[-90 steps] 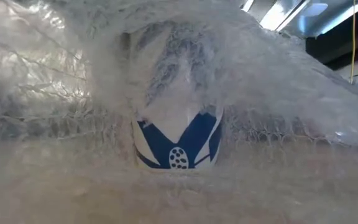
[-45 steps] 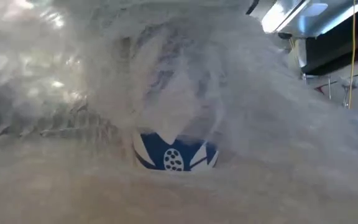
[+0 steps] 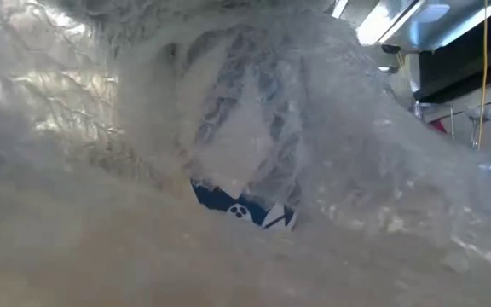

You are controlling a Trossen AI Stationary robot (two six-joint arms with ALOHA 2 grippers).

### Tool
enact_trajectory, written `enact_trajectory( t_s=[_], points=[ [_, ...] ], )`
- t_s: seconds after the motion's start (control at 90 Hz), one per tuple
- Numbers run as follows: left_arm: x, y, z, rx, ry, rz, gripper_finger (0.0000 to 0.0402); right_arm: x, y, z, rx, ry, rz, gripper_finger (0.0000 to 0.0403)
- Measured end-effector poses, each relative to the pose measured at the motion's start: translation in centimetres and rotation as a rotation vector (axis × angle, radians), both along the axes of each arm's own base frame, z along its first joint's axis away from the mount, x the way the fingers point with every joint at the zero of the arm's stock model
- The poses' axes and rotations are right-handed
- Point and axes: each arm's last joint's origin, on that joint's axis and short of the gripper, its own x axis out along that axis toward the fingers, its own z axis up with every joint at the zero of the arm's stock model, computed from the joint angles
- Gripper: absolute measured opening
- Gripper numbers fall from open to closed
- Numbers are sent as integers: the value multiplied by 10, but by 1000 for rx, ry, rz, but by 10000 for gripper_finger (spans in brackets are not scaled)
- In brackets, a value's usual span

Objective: Wrap mug
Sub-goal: Wrap the white mug with transparent bubble wrap

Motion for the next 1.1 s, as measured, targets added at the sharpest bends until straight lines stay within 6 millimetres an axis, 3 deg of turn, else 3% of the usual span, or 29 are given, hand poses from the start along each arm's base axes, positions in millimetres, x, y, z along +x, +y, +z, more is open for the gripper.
enact_trajectory(
  t_s=[0.411, 0.589, 0.856, 1.1],
  points=[
    [3, 0, 7, -9, -55, 13, 0, -5, 4, 69, -47, 68, 32, 5],
    [2, 1, 0, 13, -25, 12, 0, -27, 21, 89, -48, 95, 2, 5],
    [3, 3, 0, 6, -21, 24, 0, -71, 70, 93, -102, 81, -114, 5],
    [-7, -5, 24, -20, -11, 29, 0, -104, 90, 46, -212, 119, -349, 5]
  ],
)
